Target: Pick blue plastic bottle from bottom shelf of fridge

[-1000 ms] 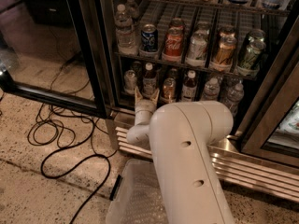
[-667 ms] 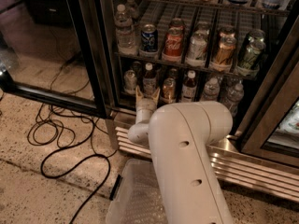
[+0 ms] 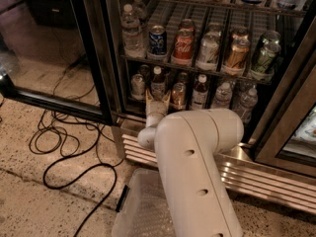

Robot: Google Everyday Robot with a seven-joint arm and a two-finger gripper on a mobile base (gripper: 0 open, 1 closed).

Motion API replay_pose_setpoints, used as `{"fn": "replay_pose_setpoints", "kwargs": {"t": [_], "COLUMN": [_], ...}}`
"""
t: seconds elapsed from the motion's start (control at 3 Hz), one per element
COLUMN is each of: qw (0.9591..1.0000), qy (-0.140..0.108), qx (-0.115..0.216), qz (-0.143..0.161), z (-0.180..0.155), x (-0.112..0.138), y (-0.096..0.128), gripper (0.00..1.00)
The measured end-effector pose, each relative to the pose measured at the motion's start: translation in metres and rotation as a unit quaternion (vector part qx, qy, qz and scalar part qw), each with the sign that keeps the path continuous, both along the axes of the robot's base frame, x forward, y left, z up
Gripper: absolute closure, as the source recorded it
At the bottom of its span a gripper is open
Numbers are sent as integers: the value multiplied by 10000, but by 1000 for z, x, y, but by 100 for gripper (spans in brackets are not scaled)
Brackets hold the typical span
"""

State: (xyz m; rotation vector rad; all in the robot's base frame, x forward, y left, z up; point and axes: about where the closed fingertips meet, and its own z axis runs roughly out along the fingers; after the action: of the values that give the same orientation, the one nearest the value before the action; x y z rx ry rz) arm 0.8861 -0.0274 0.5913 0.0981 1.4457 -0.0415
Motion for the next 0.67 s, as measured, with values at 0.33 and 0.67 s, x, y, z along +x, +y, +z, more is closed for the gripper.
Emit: {"fn": "replay_pose_setpoints", "kwargs": {"t": [0.33,0.67], "qw": [10000,10000], "qy": [2,2], "qx": [-43,-50], "qz": [-6,-7], "z": [-2,-1], "x": [8,9], "y": [-4,-5], "gripper": [30,49]}}
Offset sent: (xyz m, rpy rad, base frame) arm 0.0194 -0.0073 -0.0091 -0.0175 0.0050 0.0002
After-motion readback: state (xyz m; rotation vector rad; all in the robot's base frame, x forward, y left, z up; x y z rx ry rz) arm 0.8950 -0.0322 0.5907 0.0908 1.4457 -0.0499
